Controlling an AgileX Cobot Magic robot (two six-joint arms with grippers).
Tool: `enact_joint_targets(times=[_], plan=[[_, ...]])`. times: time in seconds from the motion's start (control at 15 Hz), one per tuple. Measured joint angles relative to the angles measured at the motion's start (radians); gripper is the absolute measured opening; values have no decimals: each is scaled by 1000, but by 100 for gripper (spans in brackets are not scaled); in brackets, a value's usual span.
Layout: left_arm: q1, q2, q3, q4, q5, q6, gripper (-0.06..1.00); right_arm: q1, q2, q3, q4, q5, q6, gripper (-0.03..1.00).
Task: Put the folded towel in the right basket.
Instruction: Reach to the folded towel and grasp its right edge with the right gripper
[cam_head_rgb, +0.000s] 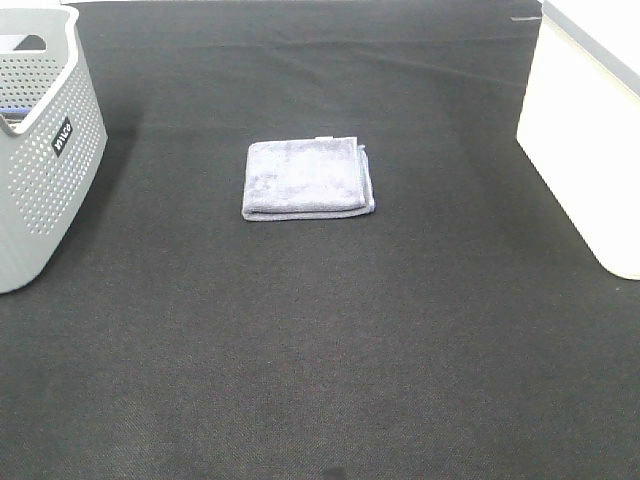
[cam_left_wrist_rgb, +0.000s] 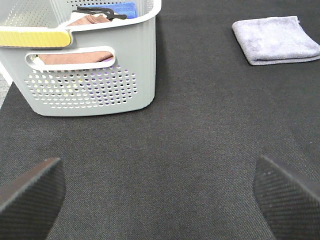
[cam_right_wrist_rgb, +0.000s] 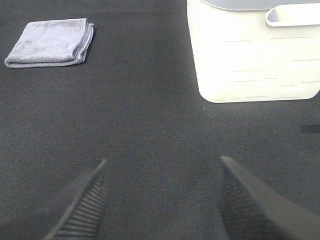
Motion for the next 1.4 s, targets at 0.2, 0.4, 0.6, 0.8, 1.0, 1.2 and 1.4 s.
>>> enact_joint_targets(times=[0.2,0.4,0.6,0.8,1.0,1.2,1.4], plan=[[0,0,0,0,0,0,97,0,0,0,0,0,0,60],[0,0,0,0,0,0,97,0,16,-6,1,-22,0,60],[0,0,0,0,0,0,97,0,203,-55,19,-227,0,60],[0,0,0,0,0,0,97,0,498,-145,52,-399,0,60],[0,0,0,0,0,0,97,0,812,-324,103,-430,-7,60],[0,0,0,0,0,0,97,0,1112,-570,142,-341,-53,60],[0,0,0,0,0,0,97,0,1410,-889,208,-196,-104,62]])
